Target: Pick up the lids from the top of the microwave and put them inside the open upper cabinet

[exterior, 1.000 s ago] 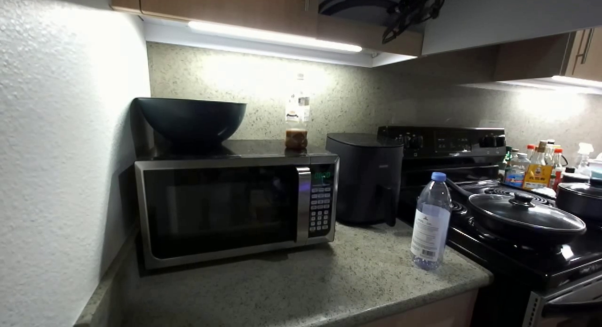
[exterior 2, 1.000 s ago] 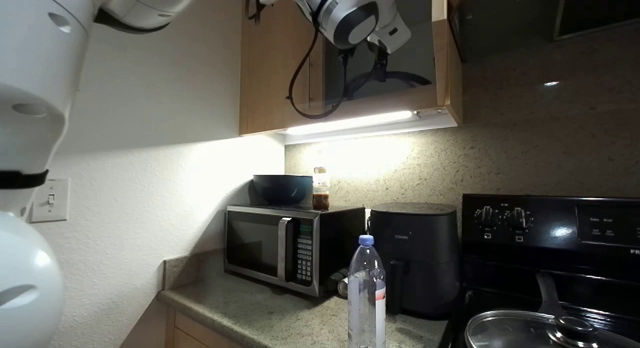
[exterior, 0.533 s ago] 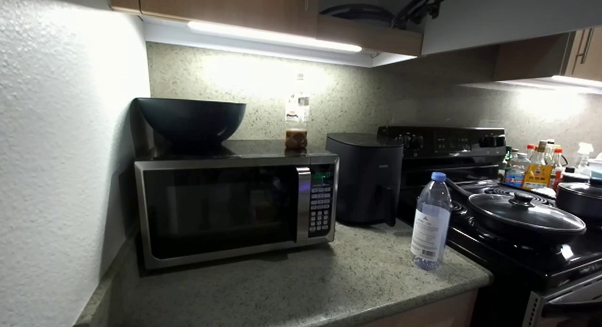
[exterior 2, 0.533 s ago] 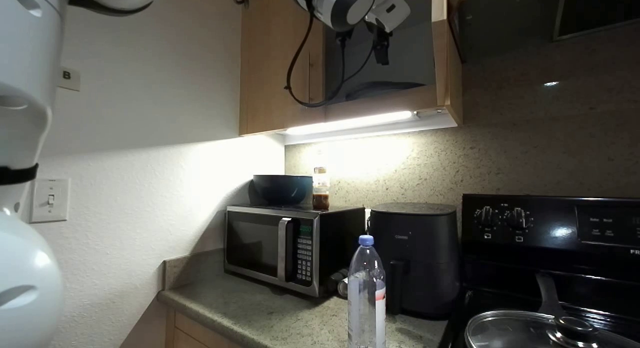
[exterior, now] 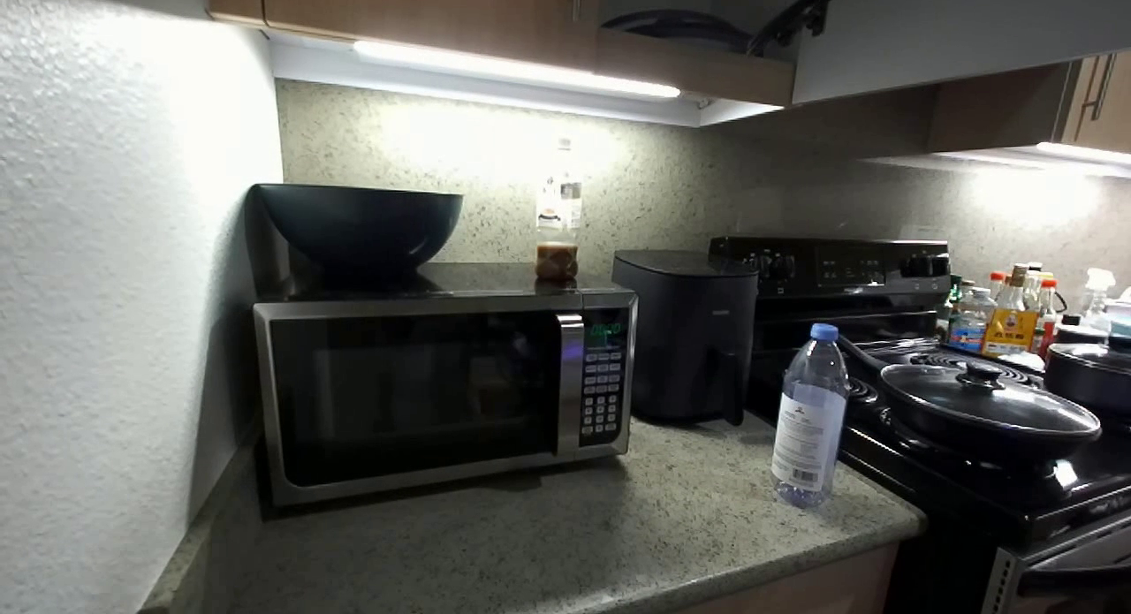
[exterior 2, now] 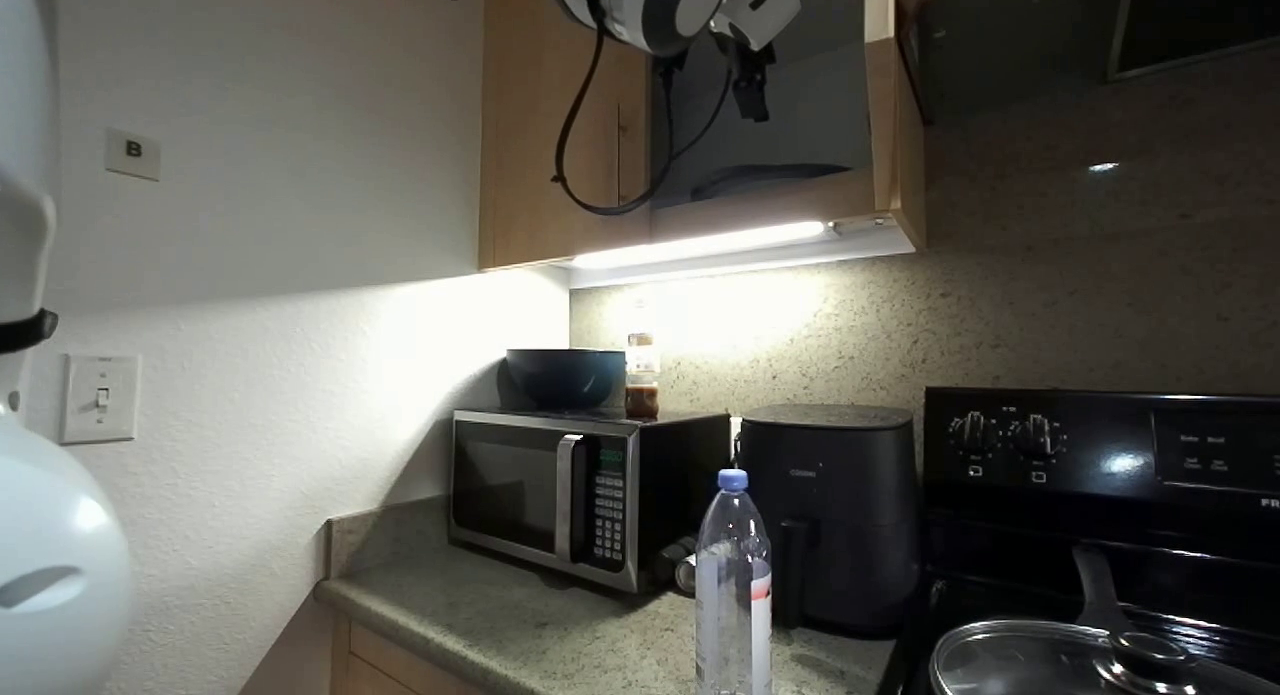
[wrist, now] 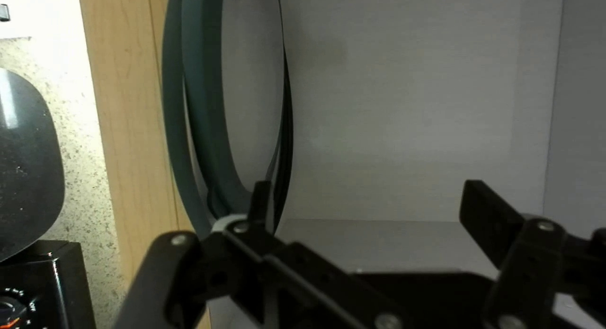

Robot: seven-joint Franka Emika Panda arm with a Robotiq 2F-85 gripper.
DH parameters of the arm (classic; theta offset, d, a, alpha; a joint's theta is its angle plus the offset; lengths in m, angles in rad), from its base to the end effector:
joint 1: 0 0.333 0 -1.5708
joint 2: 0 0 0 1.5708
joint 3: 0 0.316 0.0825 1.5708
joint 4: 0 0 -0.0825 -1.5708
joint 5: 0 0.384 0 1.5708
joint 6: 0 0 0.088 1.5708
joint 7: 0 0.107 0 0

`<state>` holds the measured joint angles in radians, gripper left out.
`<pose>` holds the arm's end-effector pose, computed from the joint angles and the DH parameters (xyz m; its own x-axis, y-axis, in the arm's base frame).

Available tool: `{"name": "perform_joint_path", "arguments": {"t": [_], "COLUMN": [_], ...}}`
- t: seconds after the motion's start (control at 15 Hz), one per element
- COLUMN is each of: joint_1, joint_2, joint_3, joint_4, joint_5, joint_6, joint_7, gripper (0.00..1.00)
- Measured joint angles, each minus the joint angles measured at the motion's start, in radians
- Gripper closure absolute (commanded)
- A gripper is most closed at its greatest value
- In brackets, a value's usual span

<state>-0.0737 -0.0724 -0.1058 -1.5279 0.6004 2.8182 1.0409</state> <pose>0.5409 -0.1303 0.8352 -0.0077 -0.9967 -0.0806 -0.1503 0.0808 -0.9853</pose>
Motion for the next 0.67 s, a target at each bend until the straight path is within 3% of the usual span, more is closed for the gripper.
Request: {"name": "perform_joint_path", "arguments": {"t": [0.33,0.67], "joint_1": [-0.004,-0.006], "joint_2": [-0.157,-0.182], "joint_3": [0.044,0.047], "joint_4": [-0.205,-0.238], "joint_5": [-0.107,-0.107], "joint_6": [0.107,0.108], "joint_7": [0.093,0.093], "gripper": [0.0,0.0]}}
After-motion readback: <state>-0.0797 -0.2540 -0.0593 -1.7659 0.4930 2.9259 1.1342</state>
